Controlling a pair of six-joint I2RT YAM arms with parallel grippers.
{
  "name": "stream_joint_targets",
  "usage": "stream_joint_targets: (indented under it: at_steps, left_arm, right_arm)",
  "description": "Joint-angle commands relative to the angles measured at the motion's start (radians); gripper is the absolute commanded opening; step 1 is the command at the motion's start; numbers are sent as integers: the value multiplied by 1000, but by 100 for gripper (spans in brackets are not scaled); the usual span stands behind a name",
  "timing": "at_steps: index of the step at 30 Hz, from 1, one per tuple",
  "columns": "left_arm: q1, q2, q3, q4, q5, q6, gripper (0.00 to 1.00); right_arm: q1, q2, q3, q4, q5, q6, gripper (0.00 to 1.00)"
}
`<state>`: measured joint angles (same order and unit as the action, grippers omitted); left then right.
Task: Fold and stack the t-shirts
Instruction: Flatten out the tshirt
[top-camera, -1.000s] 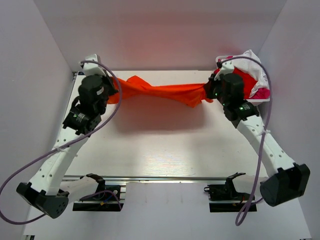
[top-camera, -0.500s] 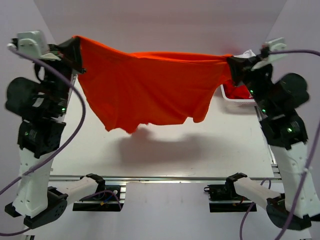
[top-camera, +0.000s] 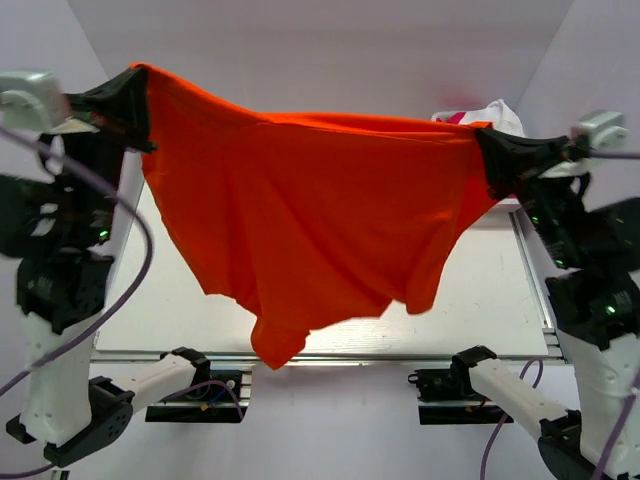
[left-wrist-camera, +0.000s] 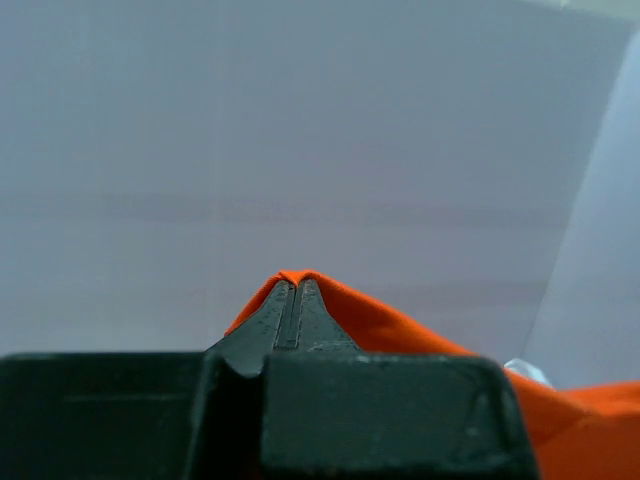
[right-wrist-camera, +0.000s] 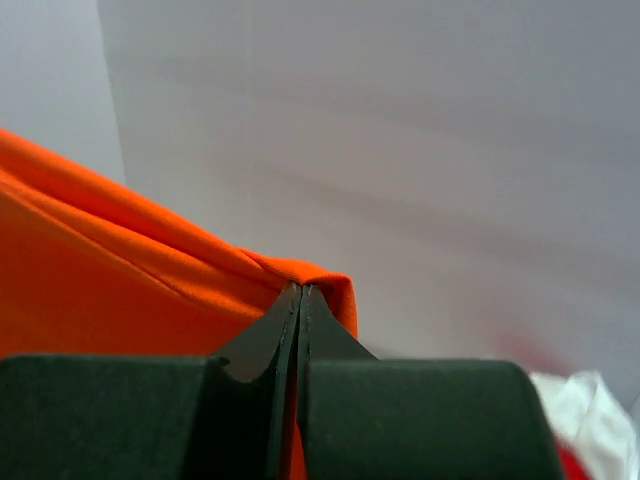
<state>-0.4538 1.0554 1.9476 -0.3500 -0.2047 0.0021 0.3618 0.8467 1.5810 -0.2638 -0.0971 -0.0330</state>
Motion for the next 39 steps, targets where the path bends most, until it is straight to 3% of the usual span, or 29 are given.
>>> stream_joint_targets:
  at_steps: [1, 5, 8, 11, 12, 13, 15, 16, 17, 18, 20, 24, 26, 30, 34, 39]
  left_arm:
    - [7, 77, -108, 14, -112, 0, 0]
    - [17, 179, -301, 69, -246, -65, 0]
    - [29, 343, -421, 82, -334, -131, 0]
    - [81, 598, -382, 43, -349, -185, 0]
    - [93, 671, -348, 28, -358, -185, 0]
    - [108, 748, -298, -1, -358, -200, 0]
    - [145, 986, -85, -126, -348, -209, 0]
    - [145, 1056, 6, -185, -348, -220, 2]
    - [158, 1183, 187, -245, -332, -220, 18]
    - [158, 1227, 258, -327, -305, -229, 52]
    - [168, 1247, 310, -319, -292, -217, 100]
    - [168, 1137, 105, -160, -254, -197, 100]
    - [168, 1069, 13, -119, -243, -197, 100]
    - [168, 999, -81, -110, -252, -197, 100]
    - [168, 953, -154, -138, -242, -211, 100]
    - [168, 873, -304, -175, -181, -254, 100]
  right_arm:
    - [-4, 57, -102, 70, 88, 25, 0]
    - [-4, 153, -309, 174, 169, 111, 0]
    - [-4, 292, -440, 250, 230, 166, 0]
    - [-4, 526, -461, 290, 255, 202, 0]
    - [-6, 578, -397, 285, 261, 203, 0]
    - [-6, 735, -366, 276, 258, 179, 0]
    - [-7, 826, -235, 180, 292, 170, 33]
    - [-4, 920, -155, 103, 287, 162, 41]
    - [-4, 934, -112, 74, 289, 156, 47]
    - [-6, 942, -108, 78, 280, 154, 53]
    - [-6, 928, -137, 93, 277, 151, 61]
    - [-7, 873, -190, 101, 292, 153, 71]
    - [-4, 845, -229, 100, 287, 176, 71]
    - [-4, 802, -277, 92, 283, 199, 77]
    - [-7, 784, -300, 69, 284, 212, 90]
    - [-7, 764, -363, 61, 281, 245, 90]
